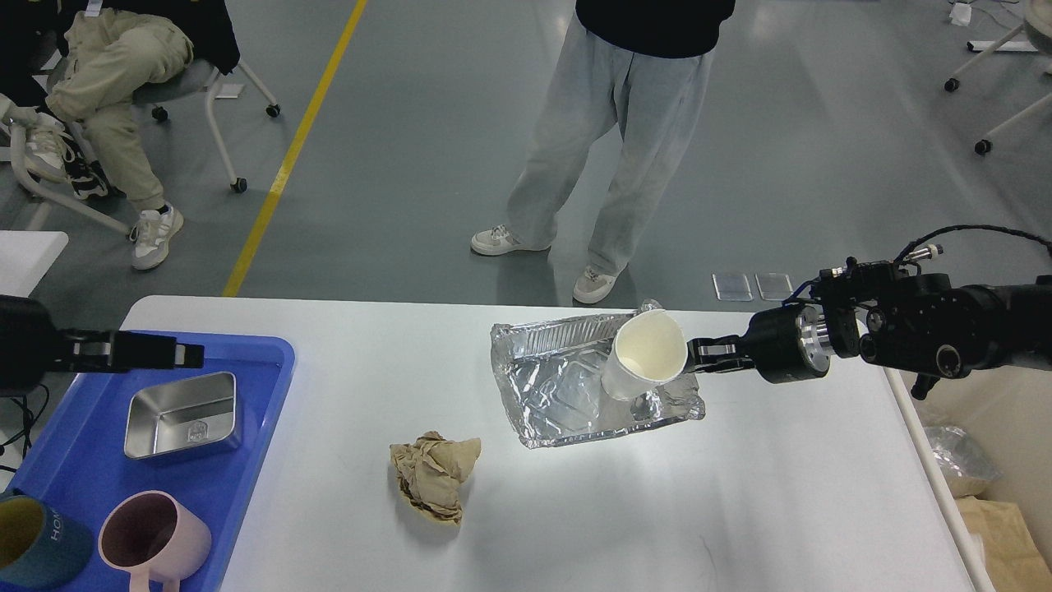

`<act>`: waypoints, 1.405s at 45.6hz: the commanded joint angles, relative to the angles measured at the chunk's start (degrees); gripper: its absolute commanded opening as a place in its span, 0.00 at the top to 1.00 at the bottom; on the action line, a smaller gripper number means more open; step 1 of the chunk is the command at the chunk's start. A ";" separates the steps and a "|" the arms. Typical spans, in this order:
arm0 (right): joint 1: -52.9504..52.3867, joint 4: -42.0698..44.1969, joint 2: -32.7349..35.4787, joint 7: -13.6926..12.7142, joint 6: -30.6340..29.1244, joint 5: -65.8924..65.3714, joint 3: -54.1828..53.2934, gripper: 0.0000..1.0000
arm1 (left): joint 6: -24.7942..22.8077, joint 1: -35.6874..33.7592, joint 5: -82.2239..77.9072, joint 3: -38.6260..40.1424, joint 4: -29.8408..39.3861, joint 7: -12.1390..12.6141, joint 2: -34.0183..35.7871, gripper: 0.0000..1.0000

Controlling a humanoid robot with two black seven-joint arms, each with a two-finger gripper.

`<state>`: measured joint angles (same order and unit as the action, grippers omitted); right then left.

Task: Tidy desktop
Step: 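Withdraw the left gripper and swing it toward the brown paper wad, then grasp the crumpled brown paper wad with the left gripper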

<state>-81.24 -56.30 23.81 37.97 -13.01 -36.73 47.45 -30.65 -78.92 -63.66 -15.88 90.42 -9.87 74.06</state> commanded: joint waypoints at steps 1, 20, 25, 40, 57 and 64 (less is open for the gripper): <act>-0.15 -0.03 0.00 0.00 -0.18 -0.01 0.10 1.00 | 3.22 3.86 -2.25 0.15 -2.61 1.08 -8.13 0.24; -0.76 -0.12 0.00 0.00 -0.26 0.34 0.10 1.00 | 10.52 15.19 -8.05 -0.20 -13.51 5.91 -33.18 0.24; -0.76 -0.12 -0.08 0.00 -0.26 0.34 0.10 1.00 | 12.80 16.60 -9.11 -0.29 -16.50 6.09 -37.41 0.24; -0.85 -0.21 0.00 0.00 -0.26 0.34 0.10 1.00 | 14.83 17.40 -9.20 -2.48 -22.56 6.09 -45.14 0.24; -1.47 -0.47 0.09 0.00 -0.26 0.34 0.10 1.00 | 20.36 19.51 -9.46 -6.97 -28.89 6.09 -53.05 0.31; -1.47 -0.56 0.27 0.00 -0.26 0.34 0.19 1.00 | 19.58 19.24 -9.46 -6.97 -29.07 6.61 -53.58 0.71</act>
<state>-82.69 -56.78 23.95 37.97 -13.27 -36.38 47.62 -10.38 -59.52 -73.12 -22.84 61.47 -3.78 20.78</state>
